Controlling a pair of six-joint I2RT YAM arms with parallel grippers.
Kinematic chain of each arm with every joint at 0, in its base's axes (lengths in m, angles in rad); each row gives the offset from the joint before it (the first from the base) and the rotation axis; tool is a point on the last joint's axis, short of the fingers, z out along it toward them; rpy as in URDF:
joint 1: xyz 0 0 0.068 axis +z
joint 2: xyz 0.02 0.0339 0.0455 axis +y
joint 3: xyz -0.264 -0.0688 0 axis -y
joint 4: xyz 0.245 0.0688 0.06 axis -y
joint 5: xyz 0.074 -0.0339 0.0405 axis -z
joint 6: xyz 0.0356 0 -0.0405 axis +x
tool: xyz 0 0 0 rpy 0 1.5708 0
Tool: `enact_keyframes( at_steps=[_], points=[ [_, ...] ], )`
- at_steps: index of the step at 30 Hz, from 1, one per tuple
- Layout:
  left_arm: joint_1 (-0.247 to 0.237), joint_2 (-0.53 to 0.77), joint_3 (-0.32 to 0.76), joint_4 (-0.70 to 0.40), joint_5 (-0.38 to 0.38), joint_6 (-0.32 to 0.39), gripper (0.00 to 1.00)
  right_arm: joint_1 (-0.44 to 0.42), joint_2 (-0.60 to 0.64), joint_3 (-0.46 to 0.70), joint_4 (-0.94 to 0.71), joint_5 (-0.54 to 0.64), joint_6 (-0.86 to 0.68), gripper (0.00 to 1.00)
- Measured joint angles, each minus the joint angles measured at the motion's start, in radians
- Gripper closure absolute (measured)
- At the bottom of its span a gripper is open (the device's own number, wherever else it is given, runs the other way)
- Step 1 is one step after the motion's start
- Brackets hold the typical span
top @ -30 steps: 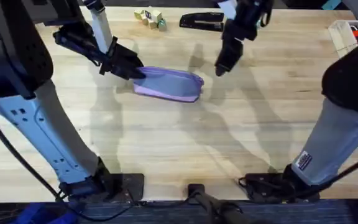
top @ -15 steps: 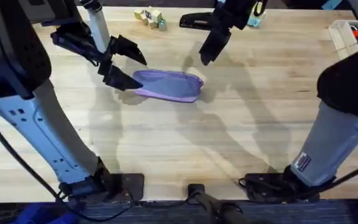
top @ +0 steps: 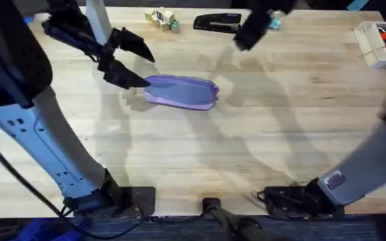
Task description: Unzip the bag, pick up the pens from the table one at a time and place them inside, then zip the bag closed.
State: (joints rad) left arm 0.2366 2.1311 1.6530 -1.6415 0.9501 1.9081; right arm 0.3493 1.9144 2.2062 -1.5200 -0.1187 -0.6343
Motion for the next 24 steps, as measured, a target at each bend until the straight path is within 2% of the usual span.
enact_keyframes(
  at_steps=[7, 13, 15, 18, 24],
  points=[
    [0.054, -0.160, 0.012, -0.050, -0.013, -0.017, 0.004, -0.017, -0.335, -0.271, 0.061, 0.042, 0.007, 0.005],
    [0.077, -0.374, 0.012, -0.046, -0.089, -0.140, 0.004, -0.017, -0.422, -0.430, 0.087, 0.052, 0.016, 0.005],
    [0.076, -0.450, 0.012, -0.031, -0.124, -0.209, 0.004, -0.017, -0.423, -0.446, 0.107, 0.052, 0.042, 0.005],
    [0.076, -0.565, 0.014, 0.006, -0.185, -0.354, 0.004, -0.017, -0.423, -0.452, 0.138, 0.052, 0.092, 0.005],
    [0.076, -0.749, 0.016, 0.082, -0.327, -0.705, 0.004, -0.017, -0.433, -0.458, 0.264, 0.053, 0.199, 0.005]
  ],
)
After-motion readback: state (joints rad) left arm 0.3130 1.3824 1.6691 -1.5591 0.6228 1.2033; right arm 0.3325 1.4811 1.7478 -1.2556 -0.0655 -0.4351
